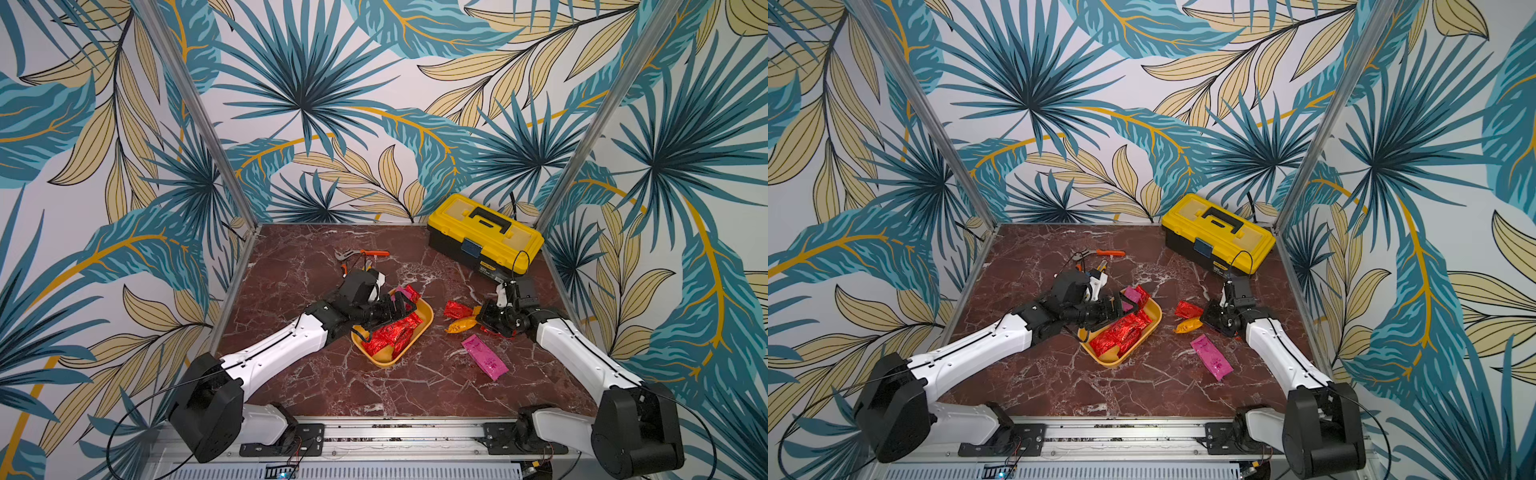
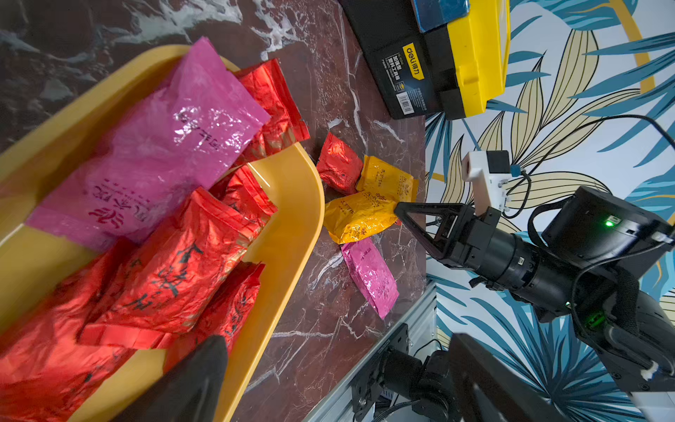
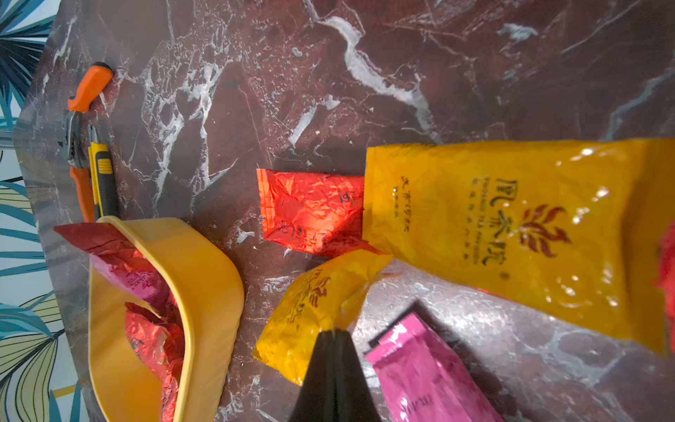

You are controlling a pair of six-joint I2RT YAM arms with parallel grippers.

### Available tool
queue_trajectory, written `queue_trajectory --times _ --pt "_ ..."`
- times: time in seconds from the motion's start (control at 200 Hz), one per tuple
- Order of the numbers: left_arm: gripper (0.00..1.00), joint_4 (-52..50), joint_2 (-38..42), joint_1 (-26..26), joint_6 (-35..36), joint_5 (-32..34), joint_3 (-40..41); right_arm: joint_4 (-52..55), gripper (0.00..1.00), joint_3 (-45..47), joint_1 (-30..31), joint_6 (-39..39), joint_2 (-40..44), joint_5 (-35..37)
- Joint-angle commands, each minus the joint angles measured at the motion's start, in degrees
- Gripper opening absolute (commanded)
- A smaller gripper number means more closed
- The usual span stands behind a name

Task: Take the tea bags out of the storage box
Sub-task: Place the tea bag at the center of the board.

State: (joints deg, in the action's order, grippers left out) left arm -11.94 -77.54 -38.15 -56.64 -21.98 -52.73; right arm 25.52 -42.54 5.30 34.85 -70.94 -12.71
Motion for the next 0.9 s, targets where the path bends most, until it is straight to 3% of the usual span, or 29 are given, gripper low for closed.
queue_trajectory --times 0.0,0.185,0.346,0.576,0.896 --pt "1.00 1.95 0.53 -0.17 -0.31 0.88 1.05 -0.49 0.13 1.48 -0.20 -1.49 0.82 0.29" --pt "1.00 0.79 1.47 -0.20 0.40 1.63 0.86 1.98 0.37 0.20 -0.20 -1.89 3.23 1.92" --pt "1.00 -0.26 2.92 0.44 0.94 2.03 1.38 5.83 0.49 -2.61 -0.20 -2.90 5.70 3.96" --pt "1.00 -1.06 7.98 5.63 0.84 0.91 5.00 5.79 0.50 -6.55 1.38 -3.44 5.96 -0.45" --pt "1.00 -6.39 18.03 15.46 1.81 -0.82 11.08 3.84 0.42 -17.32 14.20 -3.64 -5.78 -2.14"
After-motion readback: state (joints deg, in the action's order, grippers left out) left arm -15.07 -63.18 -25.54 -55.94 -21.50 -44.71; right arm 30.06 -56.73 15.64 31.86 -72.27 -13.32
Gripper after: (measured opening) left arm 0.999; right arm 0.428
